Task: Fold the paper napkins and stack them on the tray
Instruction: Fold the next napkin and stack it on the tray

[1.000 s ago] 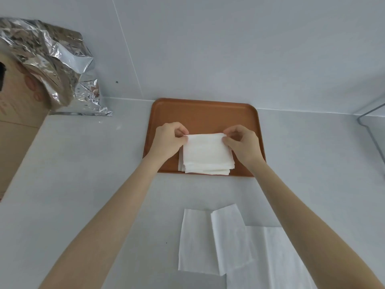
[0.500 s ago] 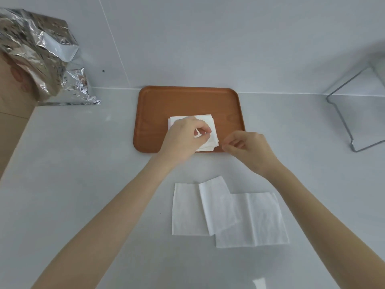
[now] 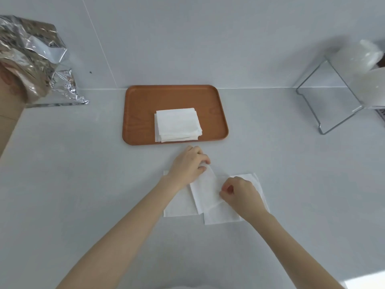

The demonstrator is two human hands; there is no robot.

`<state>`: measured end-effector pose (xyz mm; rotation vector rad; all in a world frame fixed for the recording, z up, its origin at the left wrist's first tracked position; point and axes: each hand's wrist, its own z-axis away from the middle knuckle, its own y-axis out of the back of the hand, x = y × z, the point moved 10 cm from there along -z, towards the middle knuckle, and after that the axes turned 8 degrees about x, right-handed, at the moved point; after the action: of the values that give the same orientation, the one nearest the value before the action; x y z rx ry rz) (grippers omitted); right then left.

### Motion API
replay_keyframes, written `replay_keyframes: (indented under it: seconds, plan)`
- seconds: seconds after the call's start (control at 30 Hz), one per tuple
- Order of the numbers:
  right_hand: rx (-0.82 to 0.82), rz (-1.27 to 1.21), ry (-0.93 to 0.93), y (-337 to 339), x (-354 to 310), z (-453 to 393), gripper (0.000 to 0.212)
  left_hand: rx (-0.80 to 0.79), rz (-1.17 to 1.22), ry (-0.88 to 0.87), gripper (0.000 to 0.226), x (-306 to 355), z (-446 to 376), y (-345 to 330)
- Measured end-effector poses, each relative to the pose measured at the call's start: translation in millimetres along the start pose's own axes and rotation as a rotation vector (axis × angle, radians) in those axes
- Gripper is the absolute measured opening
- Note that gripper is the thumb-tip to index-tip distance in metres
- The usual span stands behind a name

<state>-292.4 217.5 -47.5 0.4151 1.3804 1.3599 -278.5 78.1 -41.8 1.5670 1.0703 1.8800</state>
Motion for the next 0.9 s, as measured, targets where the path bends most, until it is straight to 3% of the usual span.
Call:
replay_keyframes:
  seconds: [0.2,0.43,0.63,0.77,0.9]
  plan:
    - [0.017,-0.056,-0.032,-1,3,3,0.009,0.026,0.050,0.015,0.009,0,3,2]
    - [0.115,-0.171,0.039,27,-9,2,0.005,0.067,0.279,0.045,0.006,4,13,31]
    - [0.100,-0.239,0.064,31,-21,-3,0.014,0.114,0.278,0.030,0.006,2,25,56]
    - [0.101,-0.244,0.126,44,-47,-13,0.011,0.173,0.284,0.068,0.007,-12,32,77]
    - [0.216,-0.236,0.275,84,-98,-26,0.011,0.303,0.284,0.107,0.013,-21,36,124]
